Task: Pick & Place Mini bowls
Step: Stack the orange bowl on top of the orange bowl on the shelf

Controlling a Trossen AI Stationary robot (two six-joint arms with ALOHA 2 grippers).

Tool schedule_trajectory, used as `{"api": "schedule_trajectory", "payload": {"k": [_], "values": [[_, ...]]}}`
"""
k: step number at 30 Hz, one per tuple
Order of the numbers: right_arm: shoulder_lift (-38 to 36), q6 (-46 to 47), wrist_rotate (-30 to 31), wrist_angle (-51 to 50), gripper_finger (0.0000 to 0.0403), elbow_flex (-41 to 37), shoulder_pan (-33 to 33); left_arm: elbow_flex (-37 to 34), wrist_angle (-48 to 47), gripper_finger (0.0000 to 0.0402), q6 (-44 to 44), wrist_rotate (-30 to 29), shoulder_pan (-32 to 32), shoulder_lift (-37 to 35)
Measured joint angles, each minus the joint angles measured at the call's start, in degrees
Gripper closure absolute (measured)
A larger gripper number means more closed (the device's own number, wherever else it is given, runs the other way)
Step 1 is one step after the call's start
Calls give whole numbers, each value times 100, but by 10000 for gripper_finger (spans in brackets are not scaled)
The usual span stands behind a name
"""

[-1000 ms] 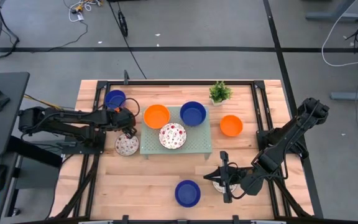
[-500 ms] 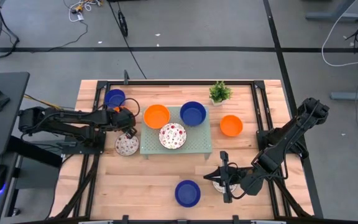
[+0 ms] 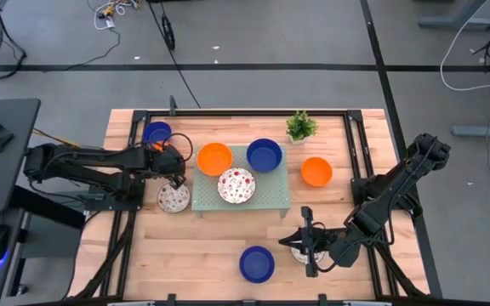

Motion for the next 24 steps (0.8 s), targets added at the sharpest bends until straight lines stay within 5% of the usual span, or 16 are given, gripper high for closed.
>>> {"api": "schedule_trajectory", "payload": {"k": [8, 16, 24], "values": [[0, 0, 0, -8, 396, 0, 2, 1838, -1522, 392, 203, -107, -201, 4], [0, 0, 0, -18, 396, 0, 0, 3803, -1550, 395, 1589, 173, -515, 28], [0, 0, 1, -26, 396, 0, 0, 4204, -958, 396, 3390, 1297, -1112, 466]]}}
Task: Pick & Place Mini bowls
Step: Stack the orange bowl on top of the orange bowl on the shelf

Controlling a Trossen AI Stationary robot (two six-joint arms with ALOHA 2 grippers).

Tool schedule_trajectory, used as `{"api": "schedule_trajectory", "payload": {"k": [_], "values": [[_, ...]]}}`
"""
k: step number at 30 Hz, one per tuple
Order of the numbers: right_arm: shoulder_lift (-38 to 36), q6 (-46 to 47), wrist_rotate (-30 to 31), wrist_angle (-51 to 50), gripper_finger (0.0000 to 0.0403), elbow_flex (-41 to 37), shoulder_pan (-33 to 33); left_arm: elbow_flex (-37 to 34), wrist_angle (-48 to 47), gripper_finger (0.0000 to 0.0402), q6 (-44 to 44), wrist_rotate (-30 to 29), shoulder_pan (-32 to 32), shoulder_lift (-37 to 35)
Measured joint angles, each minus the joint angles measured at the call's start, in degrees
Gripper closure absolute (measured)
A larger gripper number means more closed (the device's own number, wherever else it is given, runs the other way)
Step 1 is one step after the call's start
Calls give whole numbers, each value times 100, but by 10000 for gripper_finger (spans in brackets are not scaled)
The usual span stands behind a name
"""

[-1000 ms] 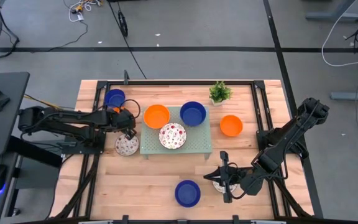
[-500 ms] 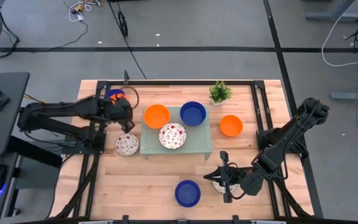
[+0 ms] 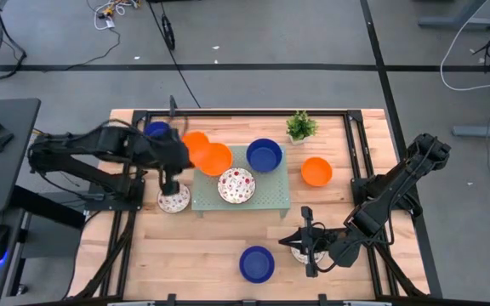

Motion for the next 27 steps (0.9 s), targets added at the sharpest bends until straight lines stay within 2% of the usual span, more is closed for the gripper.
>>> {"api": "schedule_trajectory", "payload": {"k": [6, 10, 16, 22, 27], "values": [[0, -8, -1, 13, 396, 0, 0, -9, -51, 391, 1101, -89, -160, 607], [0, -20, -1, 11, 396, 0, 0, -9, -41, 394, 1773, 101, -160, 937], [1, -17, -1, -11, 396, 2, 0, -9, 79, 385, 1968, 89, -149, 1103], [0, -18, -1, -13, 396, 2, 0, -9, 144, 388, 1979, -284, -149, 1084], [0, -17, -1, -7, 396, 2, 0, -9, 410, 388, 2337, -306, -149, 1084]]}}
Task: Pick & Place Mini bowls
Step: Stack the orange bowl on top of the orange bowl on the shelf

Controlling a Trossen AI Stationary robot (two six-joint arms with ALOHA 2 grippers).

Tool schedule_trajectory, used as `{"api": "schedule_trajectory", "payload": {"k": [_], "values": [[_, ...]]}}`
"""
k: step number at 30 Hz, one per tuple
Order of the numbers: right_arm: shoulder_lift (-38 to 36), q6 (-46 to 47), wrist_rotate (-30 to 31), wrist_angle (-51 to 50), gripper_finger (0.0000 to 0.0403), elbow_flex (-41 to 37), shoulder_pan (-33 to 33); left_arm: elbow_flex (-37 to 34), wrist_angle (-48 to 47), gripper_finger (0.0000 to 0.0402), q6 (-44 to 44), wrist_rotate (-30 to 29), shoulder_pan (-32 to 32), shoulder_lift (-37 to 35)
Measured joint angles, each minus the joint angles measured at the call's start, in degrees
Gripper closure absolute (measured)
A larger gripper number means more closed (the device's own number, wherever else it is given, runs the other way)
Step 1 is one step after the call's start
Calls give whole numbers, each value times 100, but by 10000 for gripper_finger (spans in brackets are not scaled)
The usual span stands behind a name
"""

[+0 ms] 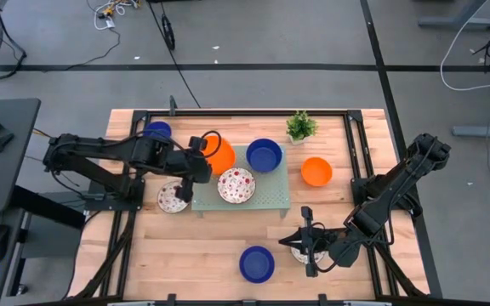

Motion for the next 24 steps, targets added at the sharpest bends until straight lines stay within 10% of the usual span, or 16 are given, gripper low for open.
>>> {"api": "schedule_trajectory", "payload": {"k": [24], "values": [[0, 1, 0, -4, 396, 0, 0, -144, 228, 388, 62, 954, 791, 52]]}}
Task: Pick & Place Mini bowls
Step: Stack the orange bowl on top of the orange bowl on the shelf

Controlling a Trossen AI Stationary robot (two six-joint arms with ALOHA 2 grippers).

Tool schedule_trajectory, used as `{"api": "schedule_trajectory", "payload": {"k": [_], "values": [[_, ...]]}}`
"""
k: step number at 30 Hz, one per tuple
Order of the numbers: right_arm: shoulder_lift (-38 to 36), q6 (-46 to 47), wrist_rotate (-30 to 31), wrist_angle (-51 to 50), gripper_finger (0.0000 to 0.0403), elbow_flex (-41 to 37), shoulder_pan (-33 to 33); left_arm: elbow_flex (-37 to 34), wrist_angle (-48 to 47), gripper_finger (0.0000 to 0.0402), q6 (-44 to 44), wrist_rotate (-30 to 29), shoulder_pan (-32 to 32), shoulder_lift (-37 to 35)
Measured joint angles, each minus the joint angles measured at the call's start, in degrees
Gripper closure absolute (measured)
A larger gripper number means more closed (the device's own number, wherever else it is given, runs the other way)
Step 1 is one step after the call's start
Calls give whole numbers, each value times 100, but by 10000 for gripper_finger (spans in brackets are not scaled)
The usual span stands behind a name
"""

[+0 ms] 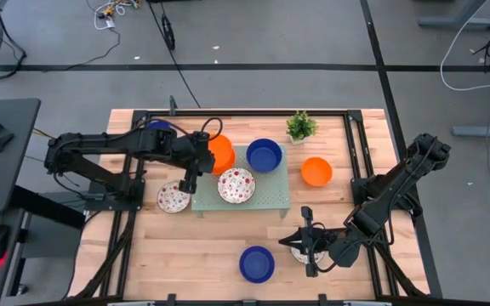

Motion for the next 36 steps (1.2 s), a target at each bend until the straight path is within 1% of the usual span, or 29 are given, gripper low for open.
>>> {"api": "schedule_trajectory", "payload": {"k": [15, 17, 19, 26, 29, 31, 33, 36], "values": [[0, -1, -2, 1, 396, 0, 0, -2, 2, 387, -153, 15, 2, 0], [0, -1, -2, 2, 396, 0, 0, -2, 2, 382, -158, 15, 2, 0], [0, -1, -2, 0, 396, 0, 1, -2, 14, 369, -189, 13, 0, 0], [0, -1, -2, 2, 396, 0, 0, -2, 109, 300, -261, 13, 2, 0], [0, -1, -5, 0, 396, 0, 1, -2, 98, 285, -271, 14, 2, 0], [0, -1, -28, 0, 396, 0, 1, -3, 97, 285, -259, 13, -14, -10], [0, -1, -63, 0, 396, 0, 0, -9, 92, 293, -256, 15, -34, -65], [0, -1, -63, 0, 396, 0, 2, -7, 102, 325, -189, 35, -35, -108]]}}
